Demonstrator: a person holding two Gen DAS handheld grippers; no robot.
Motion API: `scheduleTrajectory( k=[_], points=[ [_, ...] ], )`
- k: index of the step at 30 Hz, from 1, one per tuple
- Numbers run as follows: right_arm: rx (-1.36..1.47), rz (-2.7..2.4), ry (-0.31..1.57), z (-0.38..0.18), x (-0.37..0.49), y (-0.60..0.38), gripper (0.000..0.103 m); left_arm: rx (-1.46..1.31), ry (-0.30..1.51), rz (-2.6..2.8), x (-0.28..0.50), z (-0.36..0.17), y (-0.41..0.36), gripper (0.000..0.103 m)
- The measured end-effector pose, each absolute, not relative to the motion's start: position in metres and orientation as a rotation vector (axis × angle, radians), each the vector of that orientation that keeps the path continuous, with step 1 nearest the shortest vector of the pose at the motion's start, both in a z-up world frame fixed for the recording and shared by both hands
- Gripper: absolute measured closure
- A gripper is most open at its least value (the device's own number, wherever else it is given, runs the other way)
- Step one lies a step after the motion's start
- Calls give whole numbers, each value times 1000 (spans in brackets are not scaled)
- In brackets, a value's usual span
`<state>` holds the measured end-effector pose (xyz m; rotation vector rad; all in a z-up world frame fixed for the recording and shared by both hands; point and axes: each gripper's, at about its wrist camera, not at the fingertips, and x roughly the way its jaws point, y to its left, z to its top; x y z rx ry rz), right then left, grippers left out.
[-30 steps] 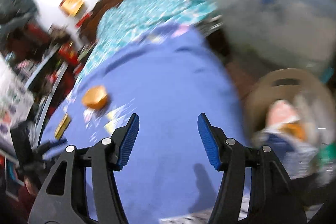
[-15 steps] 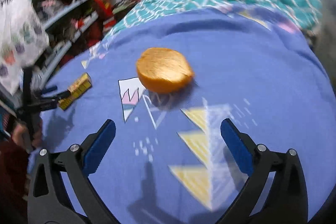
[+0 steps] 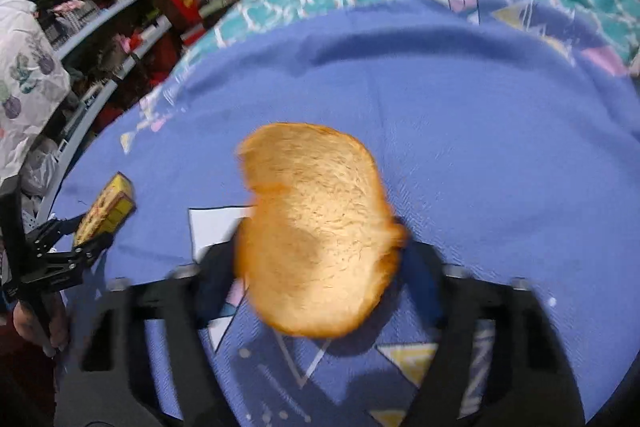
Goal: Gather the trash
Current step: 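Grasp the yellow spice box with the left tool while the right tool grasps the orange peel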
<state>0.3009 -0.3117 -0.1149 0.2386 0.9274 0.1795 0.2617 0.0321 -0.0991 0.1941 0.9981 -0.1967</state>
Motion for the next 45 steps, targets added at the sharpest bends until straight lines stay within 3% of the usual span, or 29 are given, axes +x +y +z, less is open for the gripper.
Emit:
scheduleTrajectory(
  k=[4,16,26,33,38,45],
  points=[
    [206,180,932,-109,272,-309,58,166,1006,-264,234,-95,10,36],
    [304,226,908,-107,123,-319,60,211,990,-555,104,-95,-92,37],
    [294,53,828,-106,32,-344,59,156,1024,-612,69,-96,-127,37],
    [206,30,814,-114,26,-335,37,133,1003,-561,65,-97,-127,35],
    [246,61,862,-122,31,-340,31,158,977,-548,60,-99,-126,22],
    [225,74,869,-123,32,-335,24,141,973,-570,60,-100,-124,17]
  ],
)
